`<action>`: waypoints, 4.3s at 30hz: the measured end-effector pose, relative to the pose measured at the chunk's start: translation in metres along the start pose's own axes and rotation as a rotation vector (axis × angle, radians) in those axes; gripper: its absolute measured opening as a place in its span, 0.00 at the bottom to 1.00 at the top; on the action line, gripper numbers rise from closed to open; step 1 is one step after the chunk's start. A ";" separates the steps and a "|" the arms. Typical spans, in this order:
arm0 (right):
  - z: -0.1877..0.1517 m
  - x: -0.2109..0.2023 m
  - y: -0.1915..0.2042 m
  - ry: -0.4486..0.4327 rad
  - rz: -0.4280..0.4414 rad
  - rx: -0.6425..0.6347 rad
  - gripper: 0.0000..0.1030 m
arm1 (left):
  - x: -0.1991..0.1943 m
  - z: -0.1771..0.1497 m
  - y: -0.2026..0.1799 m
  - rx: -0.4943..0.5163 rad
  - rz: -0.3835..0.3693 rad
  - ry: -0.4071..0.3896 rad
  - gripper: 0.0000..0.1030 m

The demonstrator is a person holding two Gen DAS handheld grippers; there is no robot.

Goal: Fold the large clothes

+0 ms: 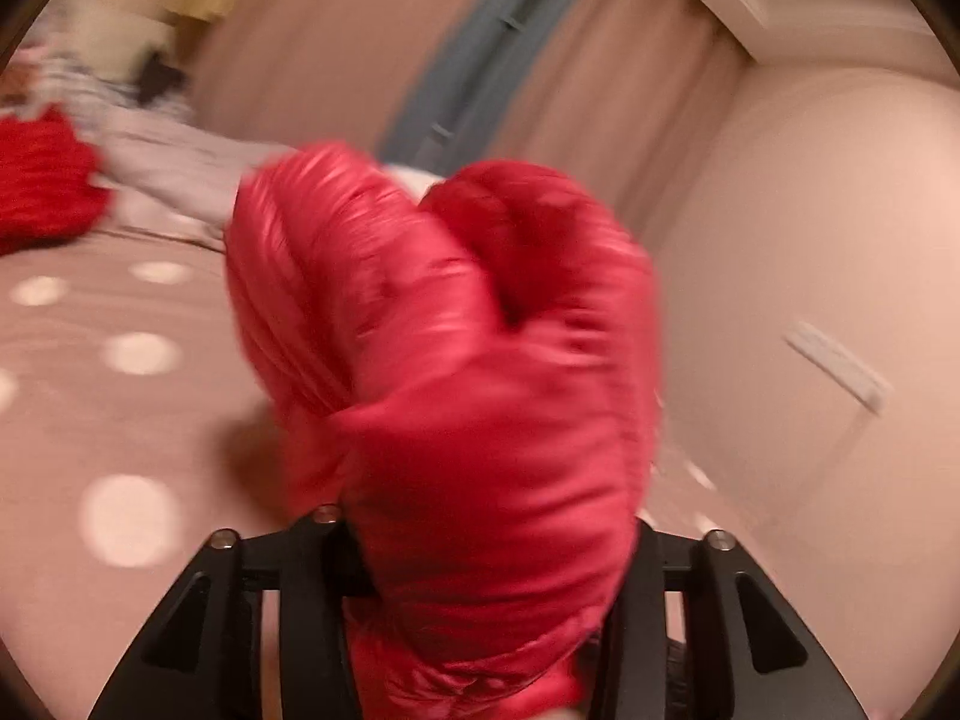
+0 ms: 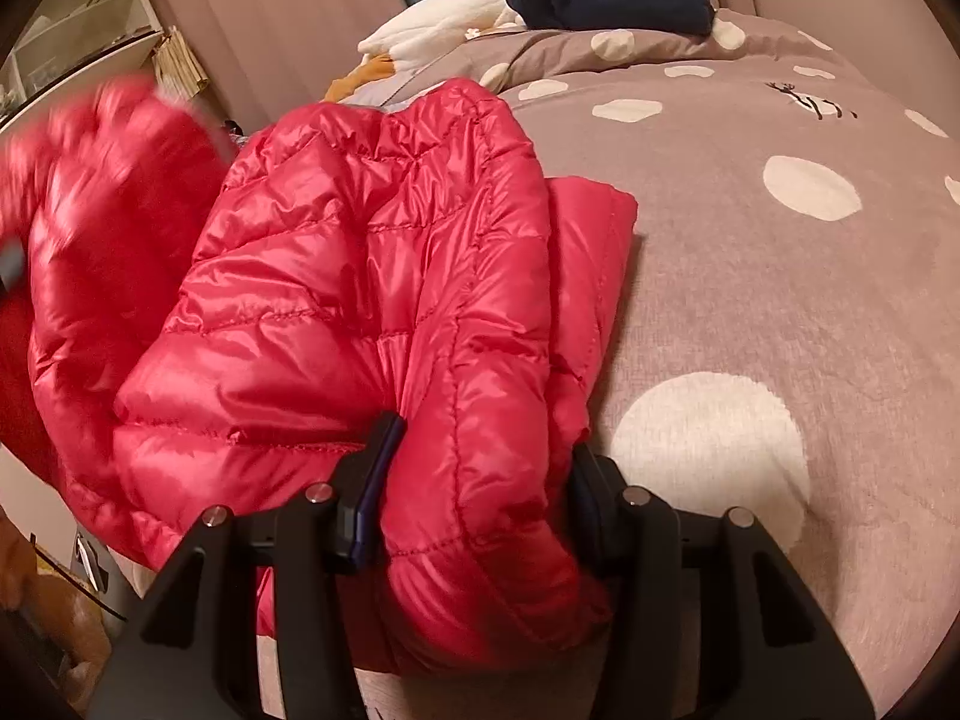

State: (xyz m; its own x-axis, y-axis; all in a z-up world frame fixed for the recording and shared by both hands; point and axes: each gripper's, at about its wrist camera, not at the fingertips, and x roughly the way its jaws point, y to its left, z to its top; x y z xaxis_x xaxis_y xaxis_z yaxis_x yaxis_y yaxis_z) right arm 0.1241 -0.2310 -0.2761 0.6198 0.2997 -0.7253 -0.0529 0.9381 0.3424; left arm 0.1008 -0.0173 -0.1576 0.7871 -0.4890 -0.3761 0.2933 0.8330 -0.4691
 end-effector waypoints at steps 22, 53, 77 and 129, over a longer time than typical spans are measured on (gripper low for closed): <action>0.011 -0.125 -0.073 -0.279 -0.091 0.142 0.76 | 0.113 -0.087 -0.095 0.326 -0.008 0.306 0.74; 0.005 -0.034 -0.089 -0.104 -0.014 0.154 0.43 | 0.021 -0.011 0.021 0.038 0.476 -0.032 0.74; 0.094 -0.141 0.025 -0.510 -0.010 -0.071 0.75 | 0.083 -0.016 0.003 0.148 0.579 0.028 0.74; 0.068 0.000 -0.069 -0.188 -0.139 0.034 0.62 | 0.136 -0.050 -0.006 0.164 0.423 0.024 0.74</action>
State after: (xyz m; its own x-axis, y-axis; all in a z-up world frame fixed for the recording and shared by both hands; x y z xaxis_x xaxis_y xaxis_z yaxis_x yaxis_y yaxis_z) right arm 0.1807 -0.3075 -0.2590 0.7547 0.1274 -0.6436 0.0672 0.9608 0.2690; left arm 0.1794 -0.1016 -0.2457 0.8441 -0.1007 -0.5266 0.0317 0.9899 -0.1384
